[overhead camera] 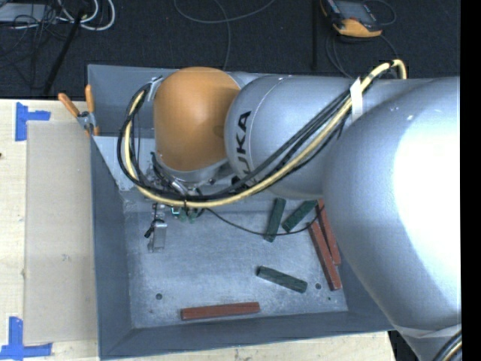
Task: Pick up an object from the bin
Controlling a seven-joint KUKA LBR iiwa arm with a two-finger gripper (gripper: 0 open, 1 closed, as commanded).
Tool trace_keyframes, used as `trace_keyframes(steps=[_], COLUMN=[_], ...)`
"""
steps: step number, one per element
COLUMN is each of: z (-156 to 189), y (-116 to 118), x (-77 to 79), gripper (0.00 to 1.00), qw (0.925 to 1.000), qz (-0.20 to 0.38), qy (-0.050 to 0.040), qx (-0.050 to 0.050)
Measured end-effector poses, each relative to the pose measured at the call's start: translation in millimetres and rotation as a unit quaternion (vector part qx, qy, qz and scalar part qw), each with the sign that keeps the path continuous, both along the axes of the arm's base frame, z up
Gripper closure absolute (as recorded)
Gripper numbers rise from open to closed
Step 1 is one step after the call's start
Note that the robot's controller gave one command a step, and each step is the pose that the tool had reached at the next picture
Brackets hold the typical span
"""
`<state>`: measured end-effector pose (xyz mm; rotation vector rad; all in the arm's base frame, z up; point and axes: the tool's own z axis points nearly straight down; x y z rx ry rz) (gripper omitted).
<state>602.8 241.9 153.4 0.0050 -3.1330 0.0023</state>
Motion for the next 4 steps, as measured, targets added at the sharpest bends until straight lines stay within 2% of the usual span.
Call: trace_keyframes(steps=[1,2,3,4], z=[17.4,-69.1,-81.0,-81.9], y=[-84.7,-110.8,-124.7,-125.6], x=[-53.5,-114.6,-124.1,-128.6], gripper=[0.00,0.00,0.00,1.00], qw=[0.9966,0.9968,0.9951,0.9952], qz=[0.083,0.080,0.098,0.098], qy=[-0.0023,0.0028,-0.0134,-0.0041], qx=[0.000,0.000,0.003,0.002])
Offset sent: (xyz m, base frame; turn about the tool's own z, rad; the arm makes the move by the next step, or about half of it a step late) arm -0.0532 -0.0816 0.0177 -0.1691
